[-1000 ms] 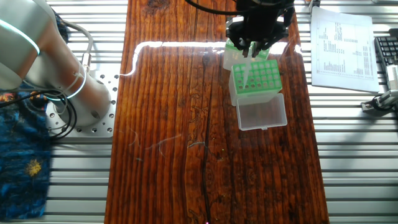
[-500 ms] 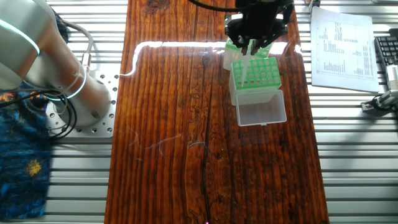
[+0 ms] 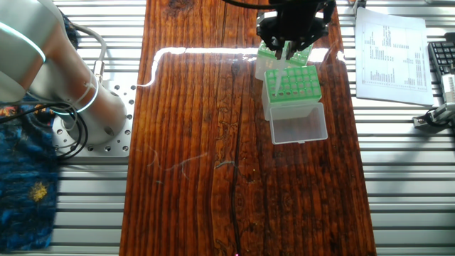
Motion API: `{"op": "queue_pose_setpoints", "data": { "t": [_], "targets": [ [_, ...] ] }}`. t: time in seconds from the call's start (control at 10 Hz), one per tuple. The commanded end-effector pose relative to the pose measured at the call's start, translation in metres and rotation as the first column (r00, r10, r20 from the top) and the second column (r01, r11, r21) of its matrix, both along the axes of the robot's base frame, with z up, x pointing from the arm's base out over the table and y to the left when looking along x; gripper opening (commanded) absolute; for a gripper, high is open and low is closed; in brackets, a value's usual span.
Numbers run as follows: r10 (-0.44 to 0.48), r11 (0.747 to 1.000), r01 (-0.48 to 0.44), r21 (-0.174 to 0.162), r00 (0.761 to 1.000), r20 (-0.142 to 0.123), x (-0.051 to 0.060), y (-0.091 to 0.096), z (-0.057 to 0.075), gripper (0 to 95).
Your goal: Transfer all large pipette tips from one holder to another
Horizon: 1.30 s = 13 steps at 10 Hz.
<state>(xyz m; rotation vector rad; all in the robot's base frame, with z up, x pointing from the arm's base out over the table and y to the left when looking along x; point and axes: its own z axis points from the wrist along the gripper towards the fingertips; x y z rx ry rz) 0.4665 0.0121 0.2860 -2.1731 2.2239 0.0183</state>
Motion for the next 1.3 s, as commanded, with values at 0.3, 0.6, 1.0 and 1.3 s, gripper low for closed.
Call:
{"op": "queue_pose_setpoints", "data": {
  "t": [0.3,0.6,1.0,1.3],
  "targets": [
    [-0.001,1.0,0.001,0.004,1.0,0.001,0.0,0.001,-0.002,0.0],
    [-0.005,1.0,0.005,0.006,1.0,0.002,-0.002,0.001,-0.006,0.0],
    [-0.002,1.0,0.002,0.016,1.0,0.002,-0.002,0.002,-0.008,0.0],
    [0.011,1.0,-0.012,0.028,1.0,0.003,-0.003,0.0,-0.014,0.0]
  ]
}}
